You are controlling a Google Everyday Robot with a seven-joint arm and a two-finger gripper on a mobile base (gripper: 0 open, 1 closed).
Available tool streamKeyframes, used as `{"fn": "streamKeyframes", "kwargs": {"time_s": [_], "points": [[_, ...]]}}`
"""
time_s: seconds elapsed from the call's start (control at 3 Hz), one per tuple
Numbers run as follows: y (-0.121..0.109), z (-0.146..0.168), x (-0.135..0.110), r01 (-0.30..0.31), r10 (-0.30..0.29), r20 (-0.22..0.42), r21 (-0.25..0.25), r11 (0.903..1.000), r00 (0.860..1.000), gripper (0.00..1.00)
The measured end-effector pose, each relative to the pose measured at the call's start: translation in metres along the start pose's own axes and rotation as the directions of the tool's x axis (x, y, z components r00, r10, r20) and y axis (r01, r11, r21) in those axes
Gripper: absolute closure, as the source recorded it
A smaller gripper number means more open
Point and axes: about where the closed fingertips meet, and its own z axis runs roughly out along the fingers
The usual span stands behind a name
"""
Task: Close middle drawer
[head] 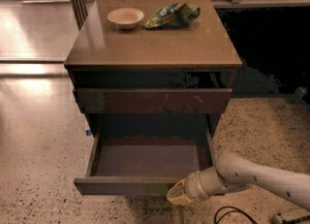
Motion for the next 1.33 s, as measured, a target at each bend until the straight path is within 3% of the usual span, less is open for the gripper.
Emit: {"fn": "streamKeyframes", "kwargs": {"time_s": [1.0, 1.33], "points": [[-0.036, -0.005, -0.009, 0.035, -0.036, 0.020, 0.070, 0.9970, 0.999, 1.00], [-0.036, -0.005, -0.009, 0.035, -0.036, 0.020, 0.070, 0.9970, 0.999, 1.00]]}}
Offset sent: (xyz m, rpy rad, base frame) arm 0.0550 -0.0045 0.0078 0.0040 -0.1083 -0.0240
